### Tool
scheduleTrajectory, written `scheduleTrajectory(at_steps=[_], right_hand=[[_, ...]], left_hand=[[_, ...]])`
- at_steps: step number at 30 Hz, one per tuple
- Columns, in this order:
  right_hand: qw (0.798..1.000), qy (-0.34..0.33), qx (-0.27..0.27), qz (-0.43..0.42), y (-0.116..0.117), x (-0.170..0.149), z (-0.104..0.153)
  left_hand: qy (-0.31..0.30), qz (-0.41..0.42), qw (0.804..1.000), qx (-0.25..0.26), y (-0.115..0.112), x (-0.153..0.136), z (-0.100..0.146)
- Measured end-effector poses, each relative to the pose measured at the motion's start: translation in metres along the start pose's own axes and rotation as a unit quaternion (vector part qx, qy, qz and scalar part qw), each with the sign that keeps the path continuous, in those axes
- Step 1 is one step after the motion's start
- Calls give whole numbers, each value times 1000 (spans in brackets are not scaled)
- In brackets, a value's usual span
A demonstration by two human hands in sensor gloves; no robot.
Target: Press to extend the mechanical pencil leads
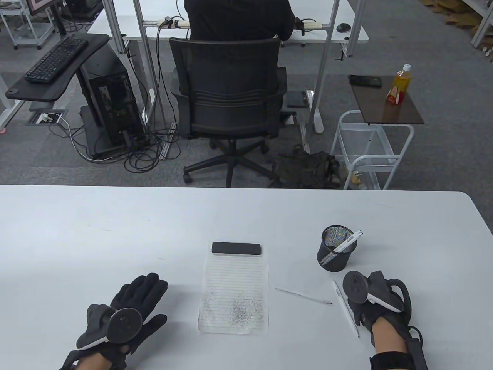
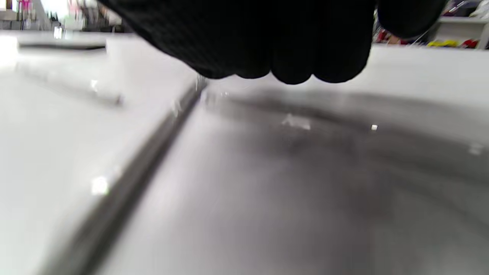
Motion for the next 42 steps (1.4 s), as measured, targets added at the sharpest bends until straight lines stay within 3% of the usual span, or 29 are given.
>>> scheduleTrajectory(at_steps=[2, 5, 7, 9, 10, 12, 16, 24, 42], right_hand=[[995, 33, -78, -53, -22, -11, 0], [967, 119, -175, -145, -45, -34, -1], [922, 182, -215, -267, -49, -51, -3], [862, 240, -227, -385, -43, -62, -8], [846, 259, -218, -412, -40, -65, -12], [835, 283, -190, -431, -33, -67, -18], [813, 323, -191, -445, -24, -71, -30], [820, 350, -182, -413, -14, -69, -42], [826, 331, -209, -406, -16, -63, -44]], left_hand=[[-1, 0, 1000, 0, 0, 0, 0], [0, -1, 1000, -3, -1, 0, 0], [2, -2, 1000, -2, -1, -1, 0], [6, -2, 1000, 4, 1, -3, 1], [8, -1, 1000, 5, 2, -4, 2], [10, 1, 1000, 7, 3, -6, 3], [17, 3, 1000, 4, 1, -9, 3], [21, 9, 1000, -1, 0, -12, 3], [19, 9, 1000, -9, -4, -10, 1]])
Point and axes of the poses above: the tracker on the back of each hand, its own x axis roughly to the thumb side, its own z axis roughly from the fingertips to the wrist, y = z × x, the point moved 4 cm from there along -z, roughly from the wrist to the fingertips, and after that the axes turned 2 degrees about -x, right-handed, at the moved point
